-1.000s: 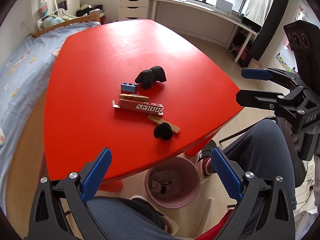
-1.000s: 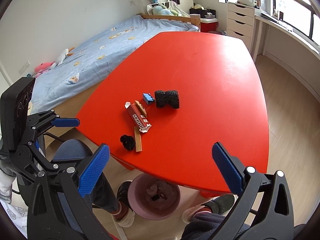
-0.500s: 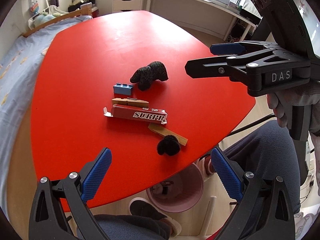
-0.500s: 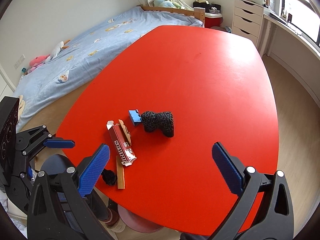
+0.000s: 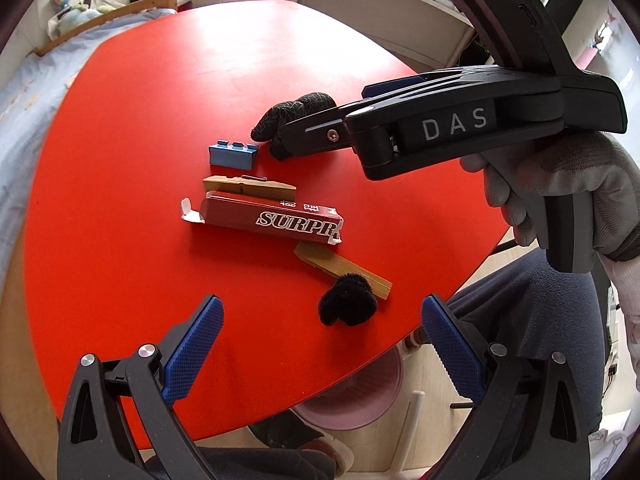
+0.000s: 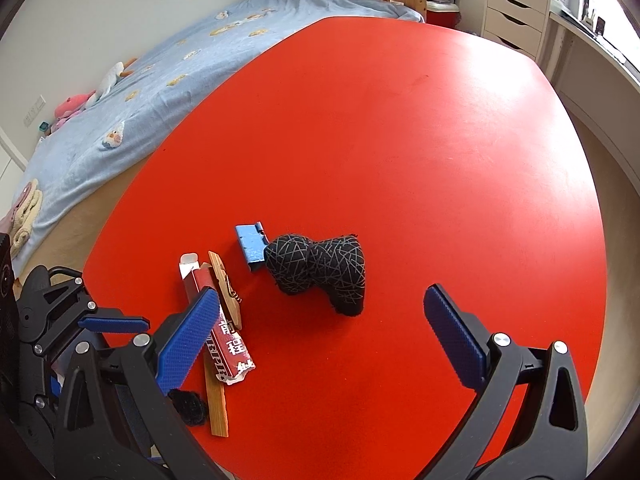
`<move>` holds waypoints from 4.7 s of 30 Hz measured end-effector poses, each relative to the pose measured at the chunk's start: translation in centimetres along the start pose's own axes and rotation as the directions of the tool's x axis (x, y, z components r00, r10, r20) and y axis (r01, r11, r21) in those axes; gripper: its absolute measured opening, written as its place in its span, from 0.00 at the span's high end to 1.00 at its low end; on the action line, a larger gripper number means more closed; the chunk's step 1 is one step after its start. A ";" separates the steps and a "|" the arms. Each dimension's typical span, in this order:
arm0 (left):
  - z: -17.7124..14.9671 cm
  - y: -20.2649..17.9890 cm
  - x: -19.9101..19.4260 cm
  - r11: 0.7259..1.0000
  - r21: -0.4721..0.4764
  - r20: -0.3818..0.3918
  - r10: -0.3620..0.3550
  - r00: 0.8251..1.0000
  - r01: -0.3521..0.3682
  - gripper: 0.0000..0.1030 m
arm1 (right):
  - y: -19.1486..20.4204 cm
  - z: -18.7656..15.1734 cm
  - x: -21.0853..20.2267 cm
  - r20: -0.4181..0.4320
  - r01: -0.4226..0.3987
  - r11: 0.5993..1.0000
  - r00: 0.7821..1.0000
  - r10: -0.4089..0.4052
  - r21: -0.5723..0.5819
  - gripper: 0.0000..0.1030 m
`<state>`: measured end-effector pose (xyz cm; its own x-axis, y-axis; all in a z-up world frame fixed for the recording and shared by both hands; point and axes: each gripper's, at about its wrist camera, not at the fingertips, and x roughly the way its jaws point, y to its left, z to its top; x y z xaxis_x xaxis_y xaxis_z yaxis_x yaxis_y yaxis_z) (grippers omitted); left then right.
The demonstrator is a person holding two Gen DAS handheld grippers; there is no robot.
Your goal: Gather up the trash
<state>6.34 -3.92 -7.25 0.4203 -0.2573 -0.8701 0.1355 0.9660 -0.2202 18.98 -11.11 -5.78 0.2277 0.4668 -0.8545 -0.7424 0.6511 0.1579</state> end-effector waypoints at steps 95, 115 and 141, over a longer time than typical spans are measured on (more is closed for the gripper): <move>-7.6 -5.4 -9.3 1.000 0.014 0.113 0.019 0.993 -0.021 0.78 | 6.5 -18.0 -14.9 0.053 -0.065 0.998 0.996 0.067 -0.026 0.57; -7.8 -3.9 -8.8 0.997 -0.038 0.126 0.069 0.990 -0.065 0.08 | 5.8 -18.4 -13.8 0.028 -0.047 0.999 0.999 0.046 0.003 0.03; -6.6 -2.9 -9.3 0.996 -0.056 0.139 0.079 0.987 -0.072 0.07 | 6.2 -17.4 -13.7 0.037 -0.042 0.999 0.998 0.043 -0.014 0.03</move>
<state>-3.93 -4.17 -1.42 0.5499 -0.1813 -0.8153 0.0543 0.9818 -0.1817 0.36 -23.88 -1.71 0.2190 0.5160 -0.8281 -0.7599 0.6226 0.1869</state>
